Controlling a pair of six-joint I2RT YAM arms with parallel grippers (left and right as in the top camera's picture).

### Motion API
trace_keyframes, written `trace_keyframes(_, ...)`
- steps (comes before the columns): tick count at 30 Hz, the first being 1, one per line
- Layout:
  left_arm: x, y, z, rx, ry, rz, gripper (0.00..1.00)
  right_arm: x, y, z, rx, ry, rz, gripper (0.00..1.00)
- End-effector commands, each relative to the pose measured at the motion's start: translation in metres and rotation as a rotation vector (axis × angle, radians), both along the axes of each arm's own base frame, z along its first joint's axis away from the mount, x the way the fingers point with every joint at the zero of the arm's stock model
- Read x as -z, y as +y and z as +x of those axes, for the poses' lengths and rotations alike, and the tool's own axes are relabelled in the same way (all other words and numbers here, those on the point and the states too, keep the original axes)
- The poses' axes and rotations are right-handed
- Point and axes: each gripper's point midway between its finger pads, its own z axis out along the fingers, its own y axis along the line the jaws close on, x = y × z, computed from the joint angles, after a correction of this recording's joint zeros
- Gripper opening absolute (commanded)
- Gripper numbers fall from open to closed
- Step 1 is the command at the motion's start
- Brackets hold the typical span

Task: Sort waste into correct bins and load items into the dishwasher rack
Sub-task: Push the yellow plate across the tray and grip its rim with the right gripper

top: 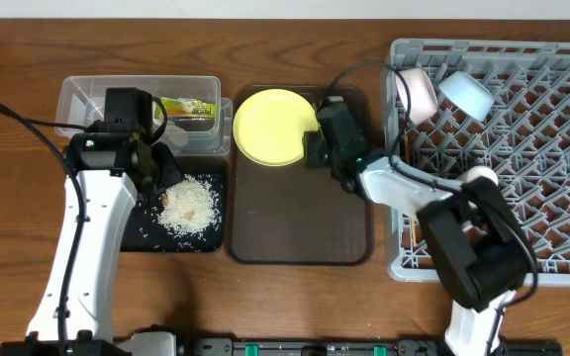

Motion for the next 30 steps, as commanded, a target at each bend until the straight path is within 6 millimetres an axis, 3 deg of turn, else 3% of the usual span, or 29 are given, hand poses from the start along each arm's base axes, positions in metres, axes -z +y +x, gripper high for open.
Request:
trace_keyframes(1,-0.004,0.002,-0.001,-0.01,-0.008,0.003,0.65,0.014,-0.001,-0.003,0.049,0.037,0.006,0.49)
trace_keyframes(4,-0.004,0.002,-0.001,-0.01,-0.008,0.003,0.64,0.021,-0.006,-0.008,0.053,0.066,-0.018,0.41)
trace_keyframes(8,-0.003,0.002,-0.001,-0.01,-0.005,0.003,0.65,0.015,-0.021,-0.014,0.076,0.105,-0.046,0.33)
trace_keyframes(16,-0.003,0.002,-0.001,-0.011,-0.005,0.003,0.65,-0.03,-0.072,-0.013,0.125,0.098,-0.1,0.02)
trace_keyframes(30,-0.003,0.002,-0.001,-0.01,-0.005,0.003,0.65,-0.122,-0.096,-0.032,0.054,-0.023,-0.105,0.01)
